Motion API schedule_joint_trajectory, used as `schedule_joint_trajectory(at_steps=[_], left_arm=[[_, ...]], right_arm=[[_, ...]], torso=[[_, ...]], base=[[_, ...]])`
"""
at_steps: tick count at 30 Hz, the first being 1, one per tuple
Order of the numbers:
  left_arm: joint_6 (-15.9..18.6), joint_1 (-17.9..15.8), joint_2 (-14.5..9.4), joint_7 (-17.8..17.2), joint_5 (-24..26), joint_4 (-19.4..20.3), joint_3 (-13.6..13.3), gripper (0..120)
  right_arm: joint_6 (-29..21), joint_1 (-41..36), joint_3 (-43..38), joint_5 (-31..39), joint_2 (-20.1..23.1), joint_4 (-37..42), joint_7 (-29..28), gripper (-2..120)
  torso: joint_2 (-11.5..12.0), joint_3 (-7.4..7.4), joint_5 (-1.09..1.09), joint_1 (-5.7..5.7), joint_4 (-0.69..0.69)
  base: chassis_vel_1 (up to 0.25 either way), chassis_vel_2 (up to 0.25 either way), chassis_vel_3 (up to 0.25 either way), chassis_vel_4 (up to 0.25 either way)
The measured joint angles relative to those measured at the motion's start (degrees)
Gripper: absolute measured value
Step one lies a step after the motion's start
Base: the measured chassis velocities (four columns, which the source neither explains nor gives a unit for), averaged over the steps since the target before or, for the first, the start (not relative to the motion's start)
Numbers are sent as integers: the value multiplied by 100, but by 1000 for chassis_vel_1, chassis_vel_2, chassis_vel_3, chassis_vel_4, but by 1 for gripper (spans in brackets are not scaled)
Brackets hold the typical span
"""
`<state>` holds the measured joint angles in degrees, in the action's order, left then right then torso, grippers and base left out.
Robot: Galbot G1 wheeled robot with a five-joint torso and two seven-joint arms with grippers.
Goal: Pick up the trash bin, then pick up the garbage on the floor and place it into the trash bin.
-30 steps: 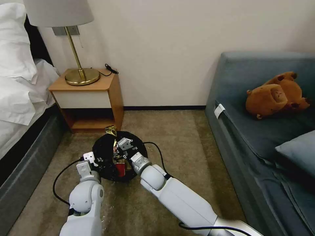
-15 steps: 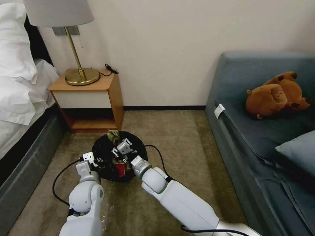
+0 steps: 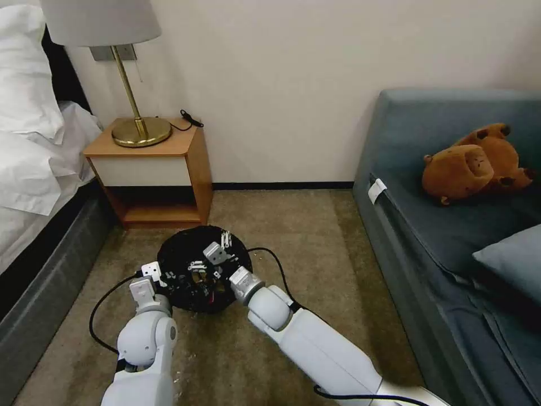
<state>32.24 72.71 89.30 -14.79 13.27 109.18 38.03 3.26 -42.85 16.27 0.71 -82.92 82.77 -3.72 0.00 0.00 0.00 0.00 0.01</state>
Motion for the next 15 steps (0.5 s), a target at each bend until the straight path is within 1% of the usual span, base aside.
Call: schedule_joint_trajectory(at_steps=[3, 6, 7, 8, 9, 10, 12, 13, 14, 15], left_arm=[[-14, -5, -5, 7, 9, -6, 6, 2], [-44, -48, -36, 36, 43, -40, 17, 2], [-44, -48, -36, 36, 43, -40, 17, 2], [-45, -52, -37, 38, 43, -45, 16, 2], [-45, -61, -46, 44, 44, -58, 15, 2], [-45, -61, -46, 44, 44, -58, 15, 2], [-45, -74, -55, 62, 44, -64, 15, 2], [-45, -84, -65, 83, 44, -67, 24, 2], [-45, -84, -65, 83, 44, -67, 24, 2], [-45, -90, -74, 98, 48, -74, 28, 2]], right_arm=[[-16, -40, -91, -11, 16, 61, -4, 100], [-156, -431, -800, -21, 235, 631, -115, 100], [-156, -431, -800, -21, 235, 631, -115, 100], [-182, -510, -906, -22, 272, 729, -127, 100], [-245, -708, -1193, -18, 371, 982, -152, 100], [-245, -708, -1193, -18, 371, 982, -152, 100], [-288, -923, -1550, -20, 452, 1242, -169, 100], [-318, -1092, -1883, -32, 500, 1427, -225, 100], [-318, -1092, -1883, -32, 500, 1427, -225, 100], [-377, -1203, -2138, -39, 514, 1561, -302, 100]], torso=[[0, 0, 0, 0, -1], [0, 0, 1, 0, -1], [0, 0, 1, 0, -1], [0, 0, 1, 0, 0], [0, 0, 1, 0, -1], [0, 0, 1, 0, -1], [0, 0, 1, 0, -1], [0, 0, 1, 0, -1], [0, 0, 1, 0, -1], [0, 0, 1, 0, -2]], base=[[0, 0, 0, 0], [0, 0, 0, 0], [0, 0, 0, 0], [0, 0, 0, 0], [0, 0, 0, 0], [0, 0, 0, 0], [0, 0, 0, 0], [0, 0, 0, 0], [0, 0, 0, 0], [0, 0, 0, 0]])
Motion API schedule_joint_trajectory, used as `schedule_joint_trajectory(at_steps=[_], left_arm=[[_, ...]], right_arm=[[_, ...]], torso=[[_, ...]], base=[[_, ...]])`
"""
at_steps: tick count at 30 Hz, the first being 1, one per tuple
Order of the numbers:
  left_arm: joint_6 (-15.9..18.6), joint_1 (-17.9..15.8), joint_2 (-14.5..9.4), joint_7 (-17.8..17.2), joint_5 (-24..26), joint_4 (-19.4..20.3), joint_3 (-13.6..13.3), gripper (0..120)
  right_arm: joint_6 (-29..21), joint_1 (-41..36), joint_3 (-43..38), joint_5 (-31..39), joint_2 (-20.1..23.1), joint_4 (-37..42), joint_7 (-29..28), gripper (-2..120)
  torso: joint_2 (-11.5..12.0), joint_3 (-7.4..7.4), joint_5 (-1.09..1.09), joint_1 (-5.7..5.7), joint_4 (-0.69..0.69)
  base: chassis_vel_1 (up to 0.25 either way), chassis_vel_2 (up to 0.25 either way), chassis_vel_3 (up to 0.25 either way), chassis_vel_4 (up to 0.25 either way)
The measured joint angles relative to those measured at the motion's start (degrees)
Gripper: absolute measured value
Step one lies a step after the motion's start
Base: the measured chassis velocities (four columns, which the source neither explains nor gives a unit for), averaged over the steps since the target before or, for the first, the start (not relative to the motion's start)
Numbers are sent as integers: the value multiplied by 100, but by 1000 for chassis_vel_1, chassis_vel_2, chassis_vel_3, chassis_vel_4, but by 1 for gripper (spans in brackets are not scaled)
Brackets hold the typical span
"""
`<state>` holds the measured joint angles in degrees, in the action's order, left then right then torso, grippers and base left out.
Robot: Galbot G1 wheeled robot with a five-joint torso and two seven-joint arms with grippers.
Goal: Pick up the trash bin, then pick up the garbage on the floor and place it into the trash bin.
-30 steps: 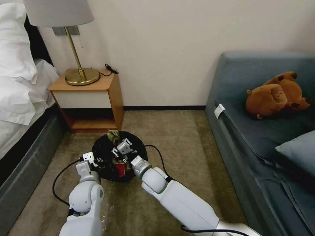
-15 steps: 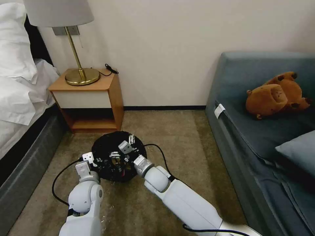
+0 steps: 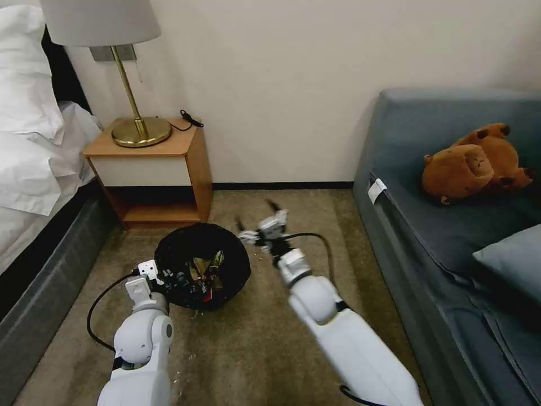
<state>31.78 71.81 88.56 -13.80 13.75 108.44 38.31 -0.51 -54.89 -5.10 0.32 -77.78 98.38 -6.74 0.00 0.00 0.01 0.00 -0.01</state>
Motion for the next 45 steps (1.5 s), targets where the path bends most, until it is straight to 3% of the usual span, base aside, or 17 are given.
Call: schedule_joint_trajectory(at_steps=[4, 11, 30, 35, 37, 40, 42, 45], left_arm=[[-5, -5, -27, 41, 9, -27, 6, 2], [-31, 6, -36, 117, -41, -96, -55, 2], [-24, 31, -163, 155, 19, -98, -71, 2], [300, -34, -212, 63, 692, -47, -78, 2], [539, -176, -261, -124, 1376, -35, -9, 2], [612, -238, -268, -224, 1726, -35, 42, 2], [786, -368, -257, -476, 2542, -28, 167, 2], [838, -485, -258, -659, 2905, -84, 275, 2]], right_arm=[[-192, -256, -607, 16, 3, 269, -129, 100], [-253, -921, -1641, 99, -71, 567, 205, 100], [246, -1388, -2061, 125, -333, 253, 219, 100], [266, -1415, -2082, 108, -341, 255, 227, 100], [308, -1469, -2118, 87, -347, 261, 243, 100], [322, -1509, -2126, 84, -358, 271, 246, 100], [357, -1575, -2127, 62, -388, 287, 251, 100], [417, -1605, -2146, 34, -392, 283, 252, 100]], torso=[[0, 0, 0, 0, 1], [0, 0, 0, 0, 0], [0, 0, -2, 0, 1], [0, 0, -2, 0, 2], [0, 0, -1, 0, 0], [0, 0, -1, 0, 2], [0, 0, -2, 0, 1], [0, 0, -1, 0, 0]], base=[[0, 0, 0, 0], [0, 0, 0, 0], [0, 0, 0, 0], [0, 0, 0, 0], [0, 0, 0, 0], [0, 0, 0, 0], [0, 0, 0, 0], [0, 0, 0, 0]])
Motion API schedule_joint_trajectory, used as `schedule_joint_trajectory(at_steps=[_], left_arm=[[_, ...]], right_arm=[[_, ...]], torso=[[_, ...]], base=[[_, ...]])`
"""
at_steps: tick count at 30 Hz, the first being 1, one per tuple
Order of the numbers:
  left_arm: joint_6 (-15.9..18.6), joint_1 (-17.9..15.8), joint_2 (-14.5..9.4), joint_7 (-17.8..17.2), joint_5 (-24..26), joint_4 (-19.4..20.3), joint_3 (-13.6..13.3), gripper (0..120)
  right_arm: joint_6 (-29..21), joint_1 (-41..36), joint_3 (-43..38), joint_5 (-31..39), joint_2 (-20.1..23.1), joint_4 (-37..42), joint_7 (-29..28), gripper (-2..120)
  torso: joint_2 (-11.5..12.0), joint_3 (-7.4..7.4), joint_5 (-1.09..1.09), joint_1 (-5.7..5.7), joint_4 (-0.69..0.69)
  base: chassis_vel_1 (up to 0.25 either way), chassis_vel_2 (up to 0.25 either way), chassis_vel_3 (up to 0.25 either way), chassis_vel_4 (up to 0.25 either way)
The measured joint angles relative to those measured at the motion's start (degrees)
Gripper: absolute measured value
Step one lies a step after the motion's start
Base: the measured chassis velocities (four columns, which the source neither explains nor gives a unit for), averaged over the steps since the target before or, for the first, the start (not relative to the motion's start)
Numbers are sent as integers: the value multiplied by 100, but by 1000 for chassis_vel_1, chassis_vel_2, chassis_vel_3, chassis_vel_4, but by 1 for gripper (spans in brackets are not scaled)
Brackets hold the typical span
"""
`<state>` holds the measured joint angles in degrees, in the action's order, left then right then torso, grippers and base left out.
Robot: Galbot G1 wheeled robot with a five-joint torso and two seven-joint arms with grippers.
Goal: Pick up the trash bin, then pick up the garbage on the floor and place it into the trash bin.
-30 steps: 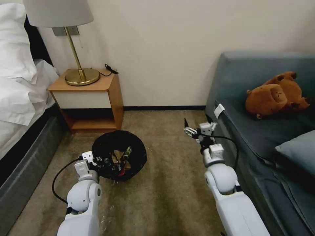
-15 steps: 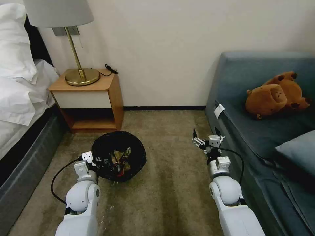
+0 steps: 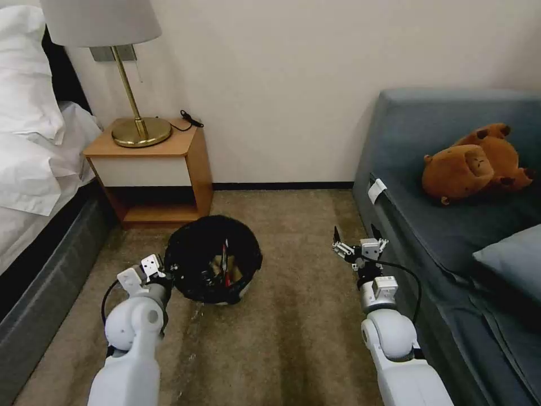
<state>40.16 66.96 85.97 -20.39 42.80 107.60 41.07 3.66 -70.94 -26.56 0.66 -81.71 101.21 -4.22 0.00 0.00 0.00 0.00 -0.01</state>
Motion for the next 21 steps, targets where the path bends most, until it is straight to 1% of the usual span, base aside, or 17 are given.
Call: schedule_joint_trajectory(at_steps=[1, 3, 4, 7, 10, 11, 12, 13, 14, 17, 21], left_arm=[[0, 0, 0, 0, 0, 0, 0, 2], [34, -155, -19, -232, 252, -159, 96, 2], [34, -155, -19, -232, 252, -159, 96, 2], [36, -413, -60, -400, 338, -538, 175, 2], [40, -485, -80, -433, 351, -640, 184, 2], [46, -628, -109, -499, 371, -790, 192, 2], [46, -628, -109, -499, 371, -790, 192, 2], [54, -756, -118, -580, 388, -917, 203, 2], [54, -756, -118, -580, 388, -917, 203, 2], [76, -974, -130, -757, 389, -1172, 203, 2], [81, -1085, -131, -836, 383, -1324, 208, 2]], right_arm=[[0, 0, 0, 0, 0, 0, 0, 100], [70, -53, -27, -29, 15, -13, 19, 100], [70, -53, -27, -29, 15, -13, 19, 100], [137, -121, -79, -51, -6, -11, 30, 100], [150, -161, -79, -72, -8, 5, 34, 100], [162, -222, -62, -111, 0, 30, 38, 100], [162, -222, -62, -111, 0, 30, 38, 100], [183, -258, -53, -154, 5, 33, 41, 100], [183, -258, -53, -154, 5, 33, 41, 100], [254, -297, -50, -243, 5, 14, 46, 100], [301, -329, -57, -282, 5, -1, 54, 100]], torso=[[0, 0, 0, 0, 0], [0, 0, 0, 0, 2], [0, 0, 0, 0, 2], [0, 0, -1, 0, 1], [0, 1, -1, 0, 2], [0, 0, -1, 0, 1], [0, 0, -1, 0, 1], [0, 0, 0, 0, 1], [0, 0, 0, 0, 1], [0, 0, 0, 0, 1], [0, 0, -1, 0, 1]], base=[[0, 0, 0, 0], [0, 0, 0, 0], [0, 0, 0, 0], [0, 0, 0, 0], [0, 0, 0, 0], [0, 0, 0, 0], [0, 0, 0, 0], [0, 0, 0, 0], [0, 0, 0, 0], [0, 0, 0, 0], [0, 0, 0, 0]])
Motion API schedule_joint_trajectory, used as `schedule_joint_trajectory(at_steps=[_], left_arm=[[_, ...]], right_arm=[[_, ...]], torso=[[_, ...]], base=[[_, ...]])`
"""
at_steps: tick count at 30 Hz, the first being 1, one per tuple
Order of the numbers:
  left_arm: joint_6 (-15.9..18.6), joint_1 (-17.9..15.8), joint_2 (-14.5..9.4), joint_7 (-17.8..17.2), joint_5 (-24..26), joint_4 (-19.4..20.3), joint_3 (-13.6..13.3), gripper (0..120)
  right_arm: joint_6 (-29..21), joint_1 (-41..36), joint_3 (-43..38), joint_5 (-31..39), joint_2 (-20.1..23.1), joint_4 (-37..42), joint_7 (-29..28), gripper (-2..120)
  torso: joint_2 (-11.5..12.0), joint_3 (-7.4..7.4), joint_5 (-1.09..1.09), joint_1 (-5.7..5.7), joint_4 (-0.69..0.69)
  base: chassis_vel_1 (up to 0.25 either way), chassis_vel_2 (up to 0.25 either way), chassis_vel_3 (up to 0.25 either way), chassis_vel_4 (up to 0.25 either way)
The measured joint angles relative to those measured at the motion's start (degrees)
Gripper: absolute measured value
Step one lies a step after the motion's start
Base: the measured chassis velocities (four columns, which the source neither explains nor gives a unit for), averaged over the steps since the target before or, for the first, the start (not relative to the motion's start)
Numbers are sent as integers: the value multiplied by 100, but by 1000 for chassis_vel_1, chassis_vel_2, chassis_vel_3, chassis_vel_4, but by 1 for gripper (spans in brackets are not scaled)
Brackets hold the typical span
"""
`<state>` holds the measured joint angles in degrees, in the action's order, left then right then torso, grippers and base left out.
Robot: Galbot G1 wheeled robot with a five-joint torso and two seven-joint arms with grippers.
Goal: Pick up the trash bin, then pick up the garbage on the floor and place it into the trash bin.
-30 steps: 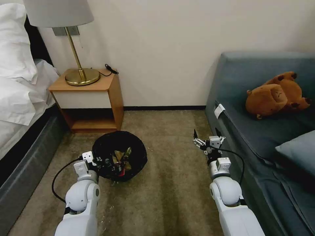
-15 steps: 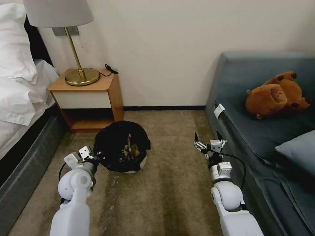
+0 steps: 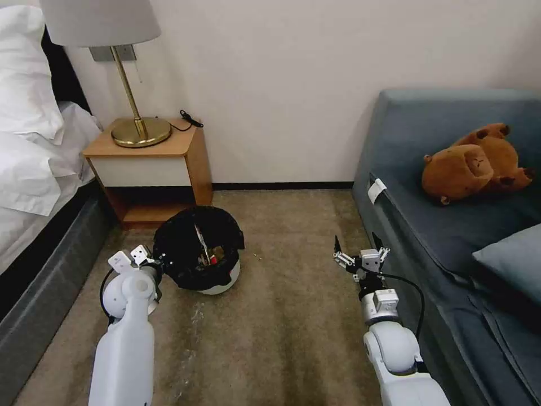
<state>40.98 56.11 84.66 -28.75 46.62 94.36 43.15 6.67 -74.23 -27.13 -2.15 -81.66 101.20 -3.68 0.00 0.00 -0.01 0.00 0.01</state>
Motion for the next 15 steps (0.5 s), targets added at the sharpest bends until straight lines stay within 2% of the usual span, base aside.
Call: schedule_joint_trajectory(at_steps=[6, 15], left_arm=[[-21, -304, -30, -390, 41, -477, 115, 2], [-142, -587, -119, -390, -19, -850, 193, 2]], right_arm=[[108, -81, -81, -35, 12, -29, 39, 100], [209, -149, -120, -119, -16, -55, 73, 100]], torso=[[0, 0, 0, 0, 0], [0, 0, 1, 0, 0]], base=[[0, 0, 0, 0], [0, 0, 0, 0]])
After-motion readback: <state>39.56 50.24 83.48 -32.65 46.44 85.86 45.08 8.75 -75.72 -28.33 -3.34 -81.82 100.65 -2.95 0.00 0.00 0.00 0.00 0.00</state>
